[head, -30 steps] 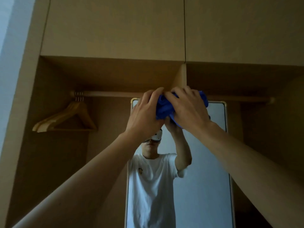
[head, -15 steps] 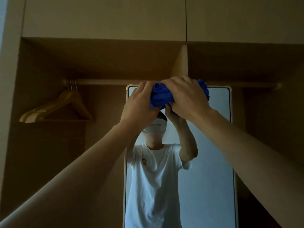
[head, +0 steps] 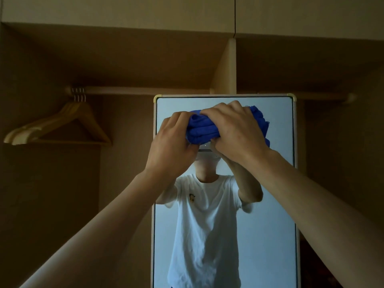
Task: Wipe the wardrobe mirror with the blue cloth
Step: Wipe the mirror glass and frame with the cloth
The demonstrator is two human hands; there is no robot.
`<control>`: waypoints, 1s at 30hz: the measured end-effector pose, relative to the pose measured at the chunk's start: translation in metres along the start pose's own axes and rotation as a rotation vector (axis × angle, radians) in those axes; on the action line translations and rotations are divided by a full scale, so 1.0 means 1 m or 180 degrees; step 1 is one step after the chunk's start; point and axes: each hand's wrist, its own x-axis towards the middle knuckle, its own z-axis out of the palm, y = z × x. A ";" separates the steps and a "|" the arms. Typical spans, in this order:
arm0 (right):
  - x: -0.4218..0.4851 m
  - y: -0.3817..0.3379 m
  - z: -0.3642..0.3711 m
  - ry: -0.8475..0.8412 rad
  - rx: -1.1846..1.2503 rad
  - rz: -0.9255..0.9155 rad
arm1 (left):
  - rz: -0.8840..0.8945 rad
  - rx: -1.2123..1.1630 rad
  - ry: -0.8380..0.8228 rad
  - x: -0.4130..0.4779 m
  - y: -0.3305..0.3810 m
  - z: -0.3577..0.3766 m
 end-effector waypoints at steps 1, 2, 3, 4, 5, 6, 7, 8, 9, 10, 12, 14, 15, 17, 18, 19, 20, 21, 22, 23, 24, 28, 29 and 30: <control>-0.003 0.000 0.001 -0.0003 0.0007 0.0004 | -0.0009 0.0004 -0.0001 -0.003 0.000 0.001; -0.007 -0.001 0.002 0.0000 0.0016 0.0010 | -0.0022 0.0004 0.0000 -0.007 0.000 0.003; -0.010 -0.002 0.003 0.0009 0.0023 0.0016 | -0.0033 -0.0005 0.0003 -0.009 0.000 0.004; -0.012 -0.002 0.003 0.0017 0.0024 0.0026 | -0.0043 -0.0021 0.0006 -0.011 0.000 0.005; -0.014 -0.003 0.003 0.0021 0.0024 0.0036 | -0.0051 -0.0038 0.0012 -0.013 0.001 0.005; -0.016 -0.003 0.003 0.0012 0.0021 0.0047 | -0.0062 -0.0054 0.0021 -0.015 0.001 0.006; -0.018 -0.004 0.003 -0.0001 0.0019 0.0058 | -0.0074 -0.0067 0.0036 -0.016 0.002 0.007; -0.020 -0.005 0.004 -0.0013 0.0015 0.0070 | -0.0085 -0.0081 0.0053 -0.019 0.002 0.008; -0.022 -0.006 0.005 -0.0016 0.0004 0.0082 | -0.0092 -0.0098 0.0070 -0.022 0.003 0.010; -0.025 -0.008 0.006 -0.0008 -0.0013 0.0099 | -0.0099 -0.0115 0.0080 -0.025 0.003 0.011; -0.032 -0.010 0.008 0.0025 -0.0031 0.0140 | -0.0114 -0.0133 0.0085 -0.032 0.004 0.014; -0.041 -0.012 0.009 0.0034 -0.0024 0.0173 | -0.0124 -0.0152 0.0066 -0.039 0.005 0.016; -0.045 -0.013 0.010 0.0020 -0.0015 0.0183 | -0.0126 -0.0169 0.0048 -0.043 0.005 0.017; -0.054 -0.016 0.011 -0.0025 -0.0001 0.0196 | -0.0160 -0.0207 -0.0008 -0.053 0.006 0.018; -0.059 -0.017 0.012 -0.0046 0.0017 0.0206 | -0.0200 -0.0219 -0.0039 -0.058 0.007 0.019; -0.064 -0.018 0.013 -0.0062 0.0047 0.0220 | -0.0241 -0.0220 -0.0071 -0.064 0.008 0.020; -0.069 -0.020 0.013 -0.0076 0.0075 0.0238 | -0.0265 -0.0223 -0.0104 -0.069 0.008 0.020; -0.075 -0.022 0.014 -0.0087 0.0092 0.0253 | -0.0267 -0.0237 -0.0137 -0.074 0.009 0.021; -0.080 -0.024 0.015 -0.0094 0.0098 0.0264 | -0.0256 -0.0257 -0.0166 -0.078 0.010 0.021; -0.084 -0.025 0.016 -0.0101 0.0101 0.0271 | -0.0245 -0.0272 -0.0195 -0.082 0.010 0.022; -0.089 -0.027 0.017 -0.0107 0.0109 0.0277 | -0.0239 -0.0281 -0.0221 -0.087 0.011 0.022; -0.105 -0.032 0.020 -0.0110 0.0100 0.0312 | -0.0287 -0.0318 -0.0274 -0.104 0.012 0.023; -0.109 -0.034 0.021 -0.0117 0.0091 0.0317 | -0.0309 -0.0325 -0.0276 -0.109 0.013 0.024; -0.113 -0.036 0.022 -0.0126 0.0086 0.0318 | -0.0324 -0.0338 -0.0278 -0.113 0.014 0.025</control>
